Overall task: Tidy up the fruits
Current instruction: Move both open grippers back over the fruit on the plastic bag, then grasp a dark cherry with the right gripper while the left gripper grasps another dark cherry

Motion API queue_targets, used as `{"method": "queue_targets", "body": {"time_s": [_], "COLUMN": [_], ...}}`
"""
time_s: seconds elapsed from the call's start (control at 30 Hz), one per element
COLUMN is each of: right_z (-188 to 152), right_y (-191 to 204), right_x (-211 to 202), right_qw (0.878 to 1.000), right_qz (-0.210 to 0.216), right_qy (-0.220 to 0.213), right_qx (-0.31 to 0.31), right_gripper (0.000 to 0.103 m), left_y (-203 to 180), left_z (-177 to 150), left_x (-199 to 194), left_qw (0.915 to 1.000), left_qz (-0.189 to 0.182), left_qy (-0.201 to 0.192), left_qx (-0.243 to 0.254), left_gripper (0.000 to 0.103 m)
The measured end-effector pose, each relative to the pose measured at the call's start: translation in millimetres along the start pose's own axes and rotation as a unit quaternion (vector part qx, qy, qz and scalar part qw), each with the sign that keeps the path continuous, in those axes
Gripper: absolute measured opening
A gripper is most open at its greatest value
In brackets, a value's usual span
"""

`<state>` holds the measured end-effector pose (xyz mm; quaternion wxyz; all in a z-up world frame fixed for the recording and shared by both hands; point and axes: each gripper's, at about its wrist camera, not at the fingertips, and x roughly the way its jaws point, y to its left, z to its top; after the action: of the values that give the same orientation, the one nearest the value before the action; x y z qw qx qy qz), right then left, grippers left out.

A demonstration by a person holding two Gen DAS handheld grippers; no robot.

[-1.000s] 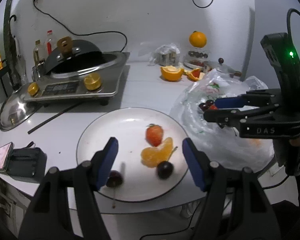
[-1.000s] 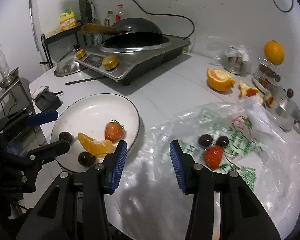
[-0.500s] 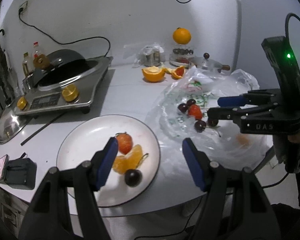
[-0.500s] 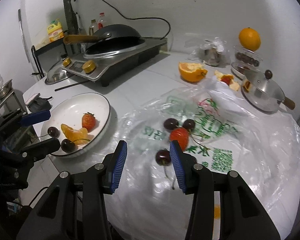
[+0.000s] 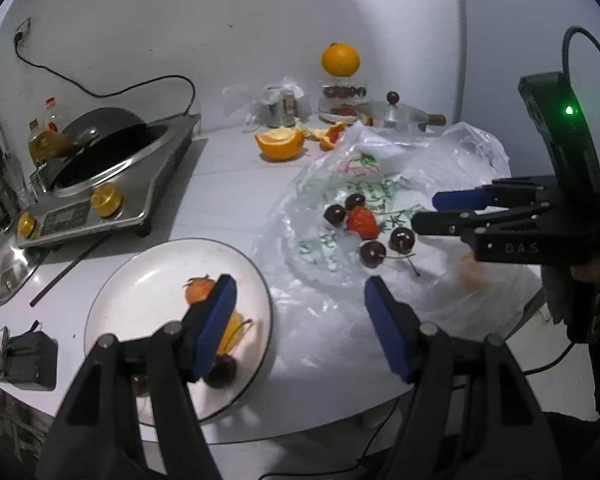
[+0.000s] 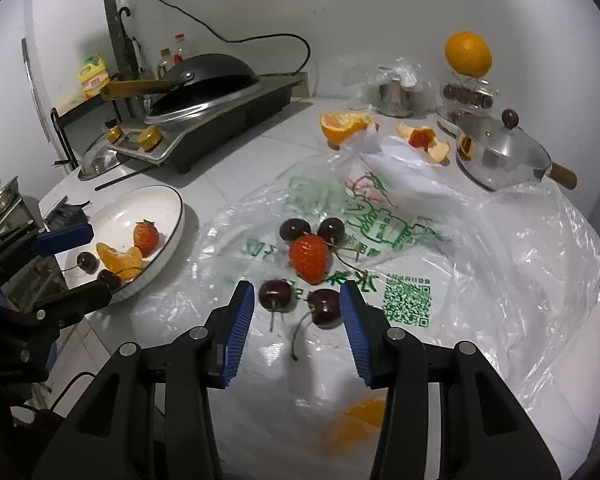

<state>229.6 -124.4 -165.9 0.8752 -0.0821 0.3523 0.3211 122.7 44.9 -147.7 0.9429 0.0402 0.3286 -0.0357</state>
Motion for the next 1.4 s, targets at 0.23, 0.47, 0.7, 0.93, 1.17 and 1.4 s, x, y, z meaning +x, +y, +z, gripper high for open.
{"method": "queue_targets", "body": {"time_s": [0.23, 0.47, 0.7, 0.93, 1.17, 1.4], "right_z": [-5, -7, -5, -6, -8, -10], "right_y": [-16, -21, -27, -29, -37, -58], "right_x": [15, 33, 51, 58, 46, 26], "right_qw": [1.000, 0.999, 0.998, 0.997, 0.998, 0.998], "right_qz": [0.001, 0.008, 0.014, 0.036, 0.046, 0.049], "right_qy": [0.018, 0.036, 0.056, 0.067, 0.047, 0.022], "right_qx": [0.012, 0.016, 0.024, 0.023, 0.022, 0.026], "right_gripper": [0.047, 0.047, 0.045, 0.030, 0.030, 0.030], "left_y": [-12, -17, -19, -32, -54, -71], "left_z": [6, 11, 14, 20, 27, 33], "left_x": [12, 23, 33, 39, 44, 60], "left_qw": [0.9999, 0.9996, 0.9994, 0.9988, 0.9969, 0.9956], "left_qz": [-0.011, -0.017, -0.021, -0.031, -0.056, -0.063], "left_qy": [0.009, 0.017, 0.023, 0.025, 0.028, 0.045], "left_qx": [0.009, 0.015, 0.016, 0.029, 0.046, 0.052], "left_gripper": [0.068, 0.068, 0.068, 0.068, 0.068, 0.068]}}
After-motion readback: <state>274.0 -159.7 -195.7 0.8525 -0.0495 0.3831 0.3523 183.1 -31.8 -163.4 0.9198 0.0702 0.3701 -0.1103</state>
